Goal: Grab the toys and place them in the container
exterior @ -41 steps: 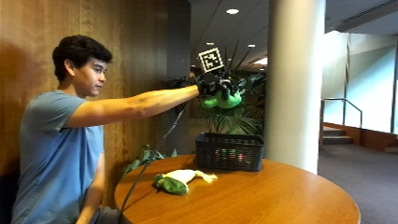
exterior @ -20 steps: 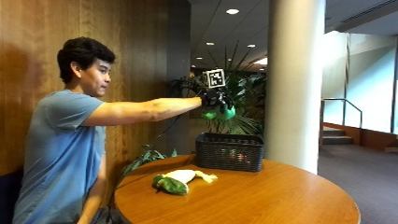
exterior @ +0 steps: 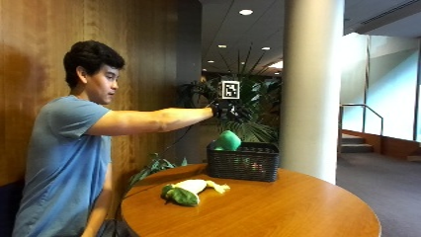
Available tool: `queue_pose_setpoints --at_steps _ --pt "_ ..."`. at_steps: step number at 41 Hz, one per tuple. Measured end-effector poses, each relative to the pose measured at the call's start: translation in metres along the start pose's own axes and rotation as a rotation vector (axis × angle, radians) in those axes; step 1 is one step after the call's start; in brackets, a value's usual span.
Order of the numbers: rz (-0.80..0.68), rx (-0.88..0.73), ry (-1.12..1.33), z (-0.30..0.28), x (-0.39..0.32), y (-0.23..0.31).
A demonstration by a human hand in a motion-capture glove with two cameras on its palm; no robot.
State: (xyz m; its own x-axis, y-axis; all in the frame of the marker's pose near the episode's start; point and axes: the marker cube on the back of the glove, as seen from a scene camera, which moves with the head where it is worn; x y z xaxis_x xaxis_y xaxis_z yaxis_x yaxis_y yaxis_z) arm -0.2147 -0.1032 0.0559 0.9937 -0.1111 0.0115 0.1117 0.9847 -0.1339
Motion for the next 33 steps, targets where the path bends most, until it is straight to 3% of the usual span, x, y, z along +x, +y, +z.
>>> queue_pose_setpoints --at_steps 9,15,22,28,33 --pt "0.175 0.025 0.1 -0.027 0.007 0.005" --pt "0.129 0.009 0.15 -0.044 0.02 0.024" --pt "0.26 0.027 0.017 -0.057 0.054 0.057" --pt "0.151 0.039 -0.046 -0.045 0.085 0.1" --pt "0.291 0.004 0.034 -0.017 0.123 0.134"
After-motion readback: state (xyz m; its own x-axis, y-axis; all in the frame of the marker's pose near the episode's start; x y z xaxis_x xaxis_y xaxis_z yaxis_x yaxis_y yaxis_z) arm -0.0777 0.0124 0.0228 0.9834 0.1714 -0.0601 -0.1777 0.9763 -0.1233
